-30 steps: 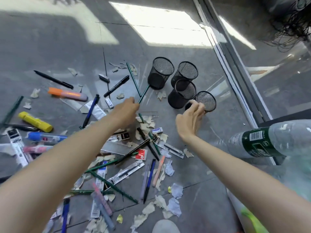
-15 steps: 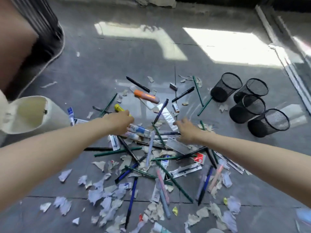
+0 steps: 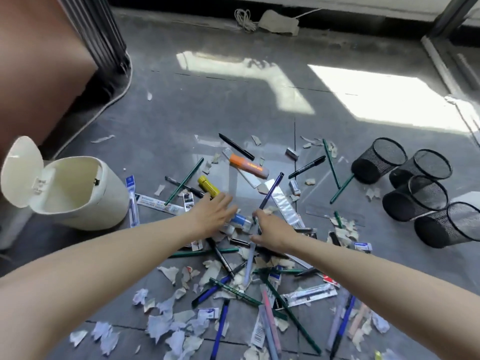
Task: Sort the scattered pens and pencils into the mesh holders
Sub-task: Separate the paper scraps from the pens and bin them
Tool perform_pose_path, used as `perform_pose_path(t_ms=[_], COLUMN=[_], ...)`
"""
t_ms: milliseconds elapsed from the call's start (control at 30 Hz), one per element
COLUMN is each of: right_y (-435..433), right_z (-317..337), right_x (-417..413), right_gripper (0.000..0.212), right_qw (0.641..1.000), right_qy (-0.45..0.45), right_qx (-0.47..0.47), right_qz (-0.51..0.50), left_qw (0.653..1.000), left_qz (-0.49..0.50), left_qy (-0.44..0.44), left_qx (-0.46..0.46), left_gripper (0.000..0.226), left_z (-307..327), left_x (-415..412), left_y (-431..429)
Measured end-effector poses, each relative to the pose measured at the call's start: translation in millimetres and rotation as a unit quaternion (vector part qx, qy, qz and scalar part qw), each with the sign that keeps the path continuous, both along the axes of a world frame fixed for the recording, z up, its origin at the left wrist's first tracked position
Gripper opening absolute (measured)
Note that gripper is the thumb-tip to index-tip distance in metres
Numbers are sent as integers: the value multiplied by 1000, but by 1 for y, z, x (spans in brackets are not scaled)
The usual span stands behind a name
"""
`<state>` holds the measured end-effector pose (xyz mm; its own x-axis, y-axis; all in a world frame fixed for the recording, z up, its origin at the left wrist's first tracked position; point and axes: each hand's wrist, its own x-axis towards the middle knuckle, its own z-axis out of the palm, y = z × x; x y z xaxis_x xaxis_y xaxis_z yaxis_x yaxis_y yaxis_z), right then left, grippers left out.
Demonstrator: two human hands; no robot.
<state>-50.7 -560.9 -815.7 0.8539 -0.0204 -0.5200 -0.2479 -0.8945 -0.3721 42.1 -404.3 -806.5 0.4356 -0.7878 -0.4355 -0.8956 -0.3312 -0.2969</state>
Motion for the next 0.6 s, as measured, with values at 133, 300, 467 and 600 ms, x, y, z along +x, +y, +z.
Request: perform_pose_path(t_ms=[133,300,467,600], right_y=[-5,-10,-10,-15], right_z=[-5,-12,-4,-1], right_x=[7,20,21,13], right_gripper=[42,38,41,41], right_qw=[999,995,994,995], right_qy=[-17,-67,-68,-58], right_qx=[-10,-21,-19,-39], right_qz=[-31,-75,-82,-73], left_qw=[995,996,991,991], left_qz=[-91,-80,-66,24], left_qy=[-31,27,67,60], left_qx=[26,10,-94,-119], left_gripper=[54,46,23,36], left_z=[-10,-12,-21,-18], left_x=[15,25,42,49], left_y=[-2,-8,7,24])
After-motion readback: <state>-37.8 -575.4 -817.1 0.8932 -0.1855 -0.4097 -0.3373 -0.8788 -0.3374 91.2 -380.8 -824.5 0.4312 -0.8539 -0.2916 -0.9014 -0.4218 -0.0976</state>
